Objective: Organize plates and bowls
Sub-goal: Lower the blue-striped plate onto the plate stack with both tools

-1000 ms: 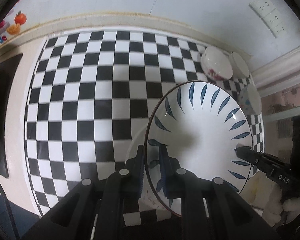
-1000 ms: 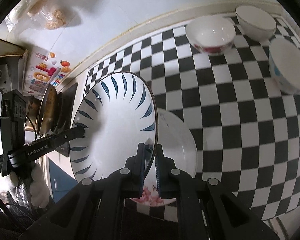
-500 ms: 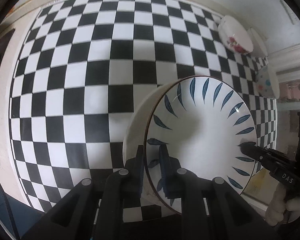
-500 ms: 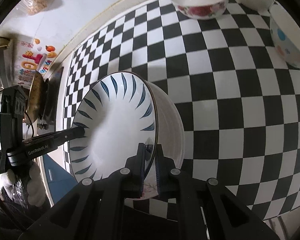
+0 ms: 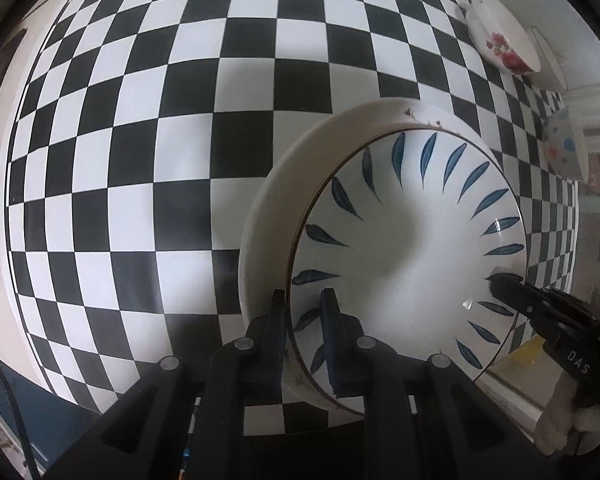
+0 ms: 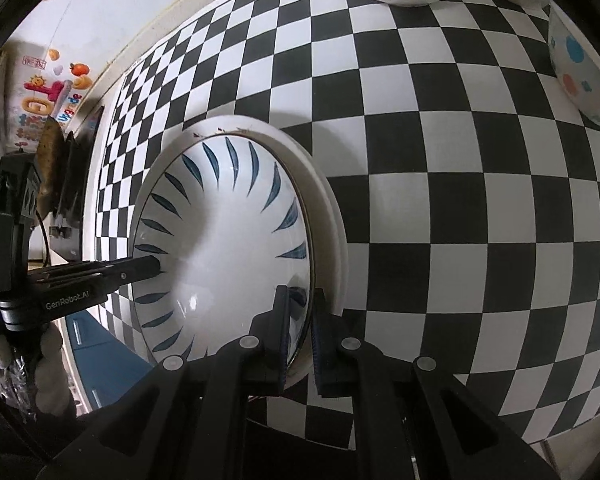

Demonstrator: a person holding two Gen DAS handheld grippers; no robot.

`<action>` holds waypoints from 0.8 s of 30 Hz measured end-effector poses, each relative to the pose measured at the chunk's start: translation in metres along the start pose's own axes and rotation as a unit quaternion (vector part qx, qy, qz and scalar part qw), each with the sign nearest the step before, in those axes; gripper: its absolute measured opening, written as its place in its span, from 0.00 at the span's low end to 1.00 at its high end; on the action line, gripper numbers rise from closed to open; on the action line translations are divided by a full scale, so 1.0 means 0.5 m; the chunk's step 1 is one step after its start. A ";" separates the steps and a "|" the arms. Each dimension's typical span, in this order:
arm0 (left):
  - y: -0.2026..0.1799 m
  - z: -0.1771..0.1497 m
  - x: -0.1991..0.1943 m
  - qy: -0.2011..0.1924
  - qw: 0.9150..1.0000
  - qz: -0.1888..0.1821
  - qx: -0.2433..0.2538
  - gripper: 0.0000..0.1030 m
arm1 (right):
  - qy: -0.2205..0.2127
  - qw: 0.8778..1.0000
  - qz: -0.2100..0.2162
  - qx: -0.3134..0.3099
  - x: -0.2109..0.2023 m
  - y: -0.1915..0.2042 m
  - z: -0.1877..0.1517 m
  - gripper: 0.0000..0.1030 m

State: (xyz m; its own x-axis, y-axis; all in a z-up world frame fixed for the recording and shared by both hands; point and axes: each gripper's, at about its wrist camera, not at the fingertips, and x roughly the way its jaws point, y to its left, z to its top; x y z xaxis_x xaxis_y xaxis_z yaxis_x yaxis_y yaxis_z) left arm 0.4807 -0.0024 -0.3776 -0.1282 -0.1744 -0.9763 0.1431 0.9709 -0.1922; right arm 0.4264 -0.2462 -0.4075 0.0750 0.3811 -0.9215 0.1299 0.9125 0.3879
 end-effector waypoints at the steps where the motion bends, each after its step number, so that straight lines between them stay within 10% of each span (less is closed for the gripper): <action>1: 0.000 0.000 0.001 0.000 1.000 0.001 -0.003 0.14 | -0.001 1.000 -0.004 0.001 0.001 0.003 0.002 0.11; 14: -0.010 -0.003 0.004 0.010 0.999 0.018 -0.046 0.15 | 0.008 0.999 -0.048 0.025 0.007 0.026 0.022 0.13; 24: 0.032 -0.003 0.003 0.020 0.995 -0.007 -0.093 0.15 | 0.040 0.996 0.025 0.071 -0.002 -0.026 0.012 0.14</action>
State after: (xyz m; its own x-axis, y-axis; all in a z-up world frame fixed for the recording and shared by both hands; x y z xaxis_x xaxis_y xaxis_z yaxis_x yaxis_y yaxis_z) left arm 0.4813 0.0131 -0.3820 -0.1691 -0.1843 -0.9682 -0.0421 0.9828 -0.1798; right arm 0.4309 -0.2591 -0.4114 0.0070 0.4405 -0.8977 0.2677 0.8641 0.4262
